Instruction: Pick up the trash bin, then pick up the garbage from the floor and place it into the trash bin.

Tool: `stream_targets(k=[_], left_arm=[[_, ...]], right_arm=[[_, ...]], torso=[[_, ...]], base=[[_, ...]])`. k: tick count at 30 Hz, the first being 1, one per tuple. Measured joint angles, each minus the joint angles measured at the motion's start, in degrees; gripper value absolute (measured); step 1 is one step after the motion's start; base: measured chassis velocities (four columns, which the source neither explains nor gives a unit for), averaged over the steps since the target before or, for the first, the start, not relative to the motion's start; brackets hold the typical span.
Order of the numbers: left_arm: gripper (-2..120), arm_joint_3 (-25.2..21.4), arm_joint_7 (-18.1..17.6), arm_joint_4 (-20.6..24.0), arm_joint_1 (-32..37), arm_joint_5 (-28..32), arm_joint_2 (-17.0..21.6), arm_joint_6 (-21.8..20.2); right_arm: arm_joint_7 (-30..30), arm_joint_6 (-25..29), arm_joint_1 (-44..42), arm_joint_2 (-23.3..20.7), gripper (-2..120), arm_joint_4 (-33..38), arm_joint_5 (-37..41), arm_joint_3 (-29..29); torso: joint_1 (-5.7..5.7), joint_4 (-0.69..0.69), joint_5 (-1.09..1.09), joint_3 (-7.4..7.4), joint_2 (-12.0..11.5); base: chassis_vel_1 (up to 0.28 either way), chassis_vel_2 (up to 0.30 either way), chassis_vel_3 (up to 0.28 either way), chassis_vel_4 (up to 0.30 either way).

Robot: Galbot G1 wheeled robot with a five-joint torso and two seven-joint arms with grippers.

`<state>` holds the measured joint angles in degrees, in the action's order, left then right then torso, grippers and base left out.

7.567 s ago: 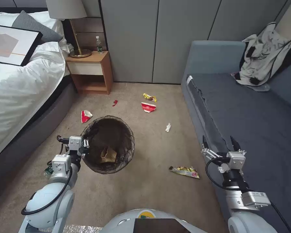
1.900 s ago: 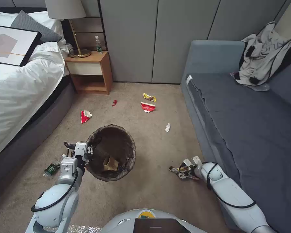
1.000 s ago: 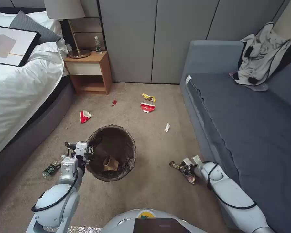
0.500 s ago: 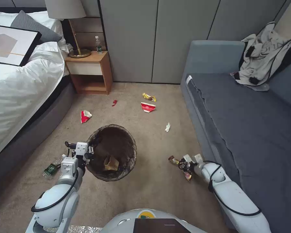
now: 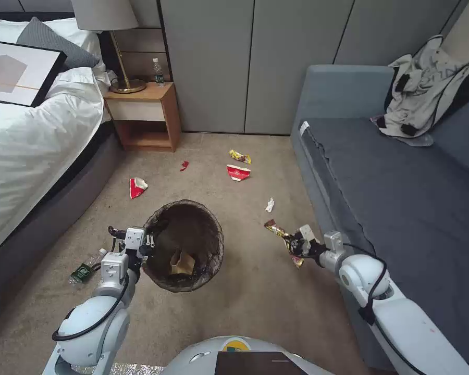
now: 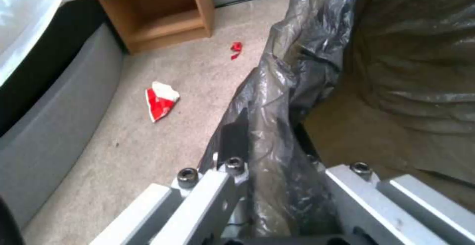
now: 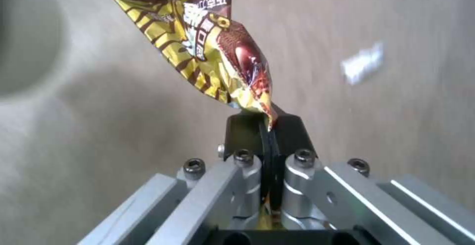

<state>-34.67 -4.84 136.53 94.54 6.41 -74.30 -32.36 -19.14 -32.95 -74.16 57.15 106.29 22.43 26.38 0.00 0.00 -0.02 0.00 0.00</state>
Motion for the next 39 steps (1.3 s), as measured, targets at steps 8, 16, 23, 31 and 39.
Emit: stream_targets(k=[8, 16, 23, 31, 39], left_arm=[[3, 1.81, 0.04, -0.69, -0.78, 0.07, 0.78, -0.39], [3, 2.74, 0.26, -1.09, -0.98, 0.62, 1.16, -1.87], [3, 3.64, 0.64, -1.72, -1.54, 0.53, 0.92, -2.84], [3, 3.80, 0.69, -1.80, -1.60, 0.35, 0.66, -3.03], [3, 3.69, 0.70, -1.56, -1.53, 0.28, 0.44, -3.12]], right_arm=[[3.97, -2.39, 1.99, -3.03, 0, 15.44, 6.89, -0.70], [5.44, -3.89, 9.64, -5.85, 0, 23.62, 12.39, -4.67], [8.74, -5.18, 15.87, -6.22, 0, 27.54, 18.83, -10.61], [9.32, -6.74, 21.47, -5.61, 0, 26.92, 20.33, -20.15], [9.87, -8.20, 22.95, -5.06, 0, 25.73, 19.63, -25.96]], torso=[[0.00, 0.01, 0.01, 0.00, 0.00], [0.00, 0.01, 0.01, 0.00, 0.00], [0.00, 0.00, 0.01, 0.00, 0.00], [0.00, 0.00, 0.01, 0.00, 0.00], [0.00, 0.00, 0.01, 0.00, 0.00]], base=[[0.000, 0.000, 0.000, 0.000], [0.000, 0.000, 0.000, 0.000], [0.000, 0.000, 0.000, 0.000], [0.000, 0.000, 0.000, 0.000], [0.000, 0.000, 0.000, 0.000]])
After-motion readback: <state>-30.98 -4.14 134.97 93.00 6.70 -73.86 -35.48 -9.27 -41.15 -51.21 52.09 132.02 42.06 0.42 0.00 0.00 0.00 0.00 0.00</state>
